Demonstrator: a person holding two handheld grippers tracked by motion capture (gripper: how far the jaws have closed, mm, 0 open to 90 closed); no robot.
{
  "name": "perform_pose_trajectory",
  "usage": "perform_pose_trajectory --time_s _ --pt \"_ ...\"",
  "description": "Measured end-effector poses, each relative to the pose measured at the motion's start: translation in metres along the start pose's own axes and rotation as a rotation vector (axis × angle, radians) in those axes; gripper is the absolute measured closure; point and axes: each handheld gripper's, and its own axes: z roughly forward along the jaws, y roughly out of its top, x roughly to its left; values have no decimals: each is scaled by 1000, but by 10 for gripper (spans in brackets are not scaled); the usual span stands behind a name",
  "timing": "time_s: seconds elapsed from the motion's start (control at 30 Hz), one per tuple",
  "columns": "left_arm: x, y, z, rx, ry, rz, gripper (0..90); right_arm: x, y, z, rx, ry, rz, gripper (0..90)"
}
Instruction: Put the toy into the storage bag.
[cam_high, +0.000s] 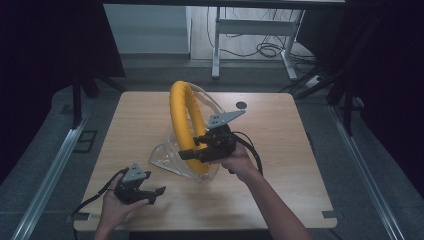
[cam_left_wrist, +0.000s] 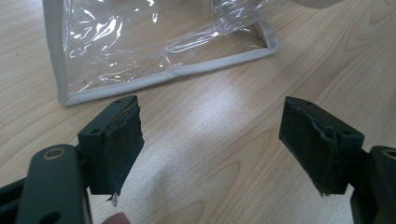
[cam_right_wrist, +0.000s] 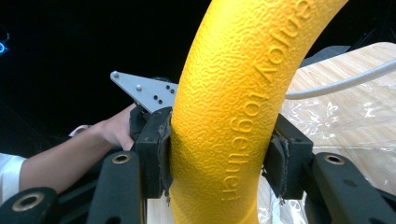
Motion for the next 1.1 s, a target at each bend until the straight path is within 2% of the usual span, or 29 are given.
perform_pose_trajectory --time_s 0.3,0.4,0.43,0.47,0.5,0.6,0.63,0.7,0.8,1.1 --pt "0 0 1 12 -2 3 212 -5 -5 -1 1 -79 1 460" --pt "0 0 1 15 -2 4 209 -5 -6 -3 -6 -139 -22 445" --pt "0 0 1 17 -1 6 209 -5 -8 -3 4 -183 -37 436" --pt "0 0 1 18 -2 7 209 -5 -8 -3 4 -183 -37 436" --pt "0 0 1 18 -2 7 209 -6 -10 -2 18 -207 -51 435" --pt "0 0 2 21 -1 8 208 -6 -12 -2 20 -200 -48 421" --pt "0 0 1 21 -1 7 209 -6 -12 -3 20 -209 -49 388" --pt "0 0 1 19 -2 6 208 -5 -12 -4 17 -219 -51 377" --pt "0 0 1 16 -1 6 209 0 -12 -10 -17 -245 -62 340" --pt "0 0 1 13 0 4 209 5 -17 -30 -59 -288 -76 337"
